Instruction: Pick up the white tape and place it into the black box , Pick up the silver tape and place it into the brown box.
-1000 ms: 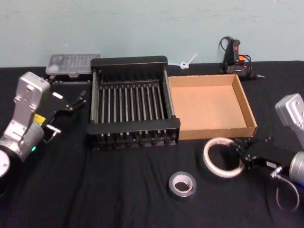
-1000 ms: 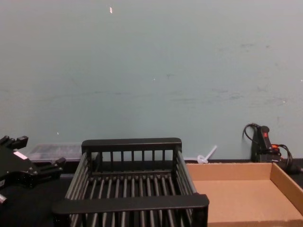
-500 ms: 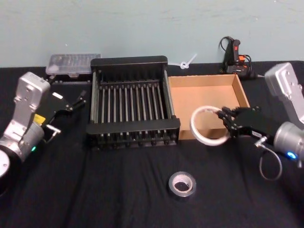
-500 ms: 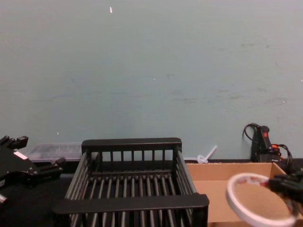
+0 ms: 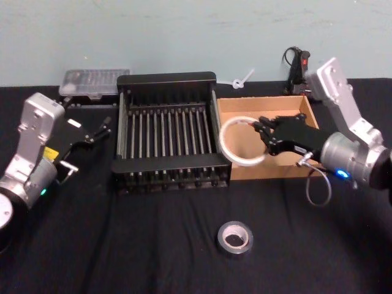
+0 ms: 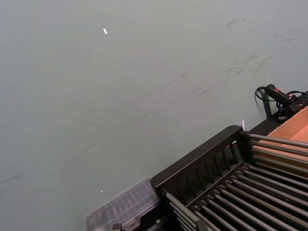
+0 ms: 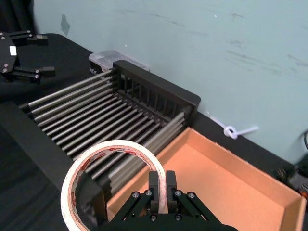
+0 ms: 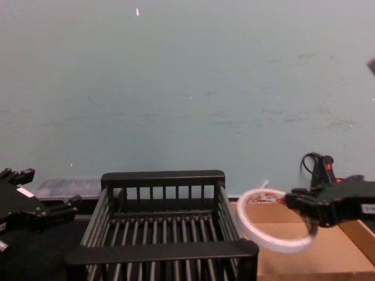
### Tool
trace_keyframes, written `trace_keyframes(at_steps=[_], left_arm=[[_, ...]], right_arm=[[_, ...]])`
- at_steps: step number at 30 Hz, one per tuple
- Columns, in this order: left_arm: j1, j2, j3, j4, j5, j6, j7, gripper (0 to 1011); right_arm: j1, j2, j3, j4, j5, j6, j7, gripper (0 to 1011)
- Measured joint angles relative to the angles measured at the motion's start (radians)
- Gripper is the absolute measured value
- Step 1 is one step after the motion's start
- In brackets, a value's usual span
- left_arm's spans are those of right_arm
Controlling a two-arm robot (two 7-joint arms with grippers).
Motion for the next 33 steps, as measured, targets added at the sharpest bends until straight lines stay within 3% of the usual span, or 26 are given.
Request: trace_keyframes(at_steps=[20,33], left_arm=[[0.000,0.000,0.000,0.000,0.000,0.000,0.000,1001],[0.000,0.000,0.000,0.000,0.000,0.000,0.000,1001]], right_arm=[[0.195,-0.147,-0.103,0.194,-0.098,-0.021,0.035,96],[0.274,-0.224,-0.128,0.305,-0.143,-0.031,0.035,96]])
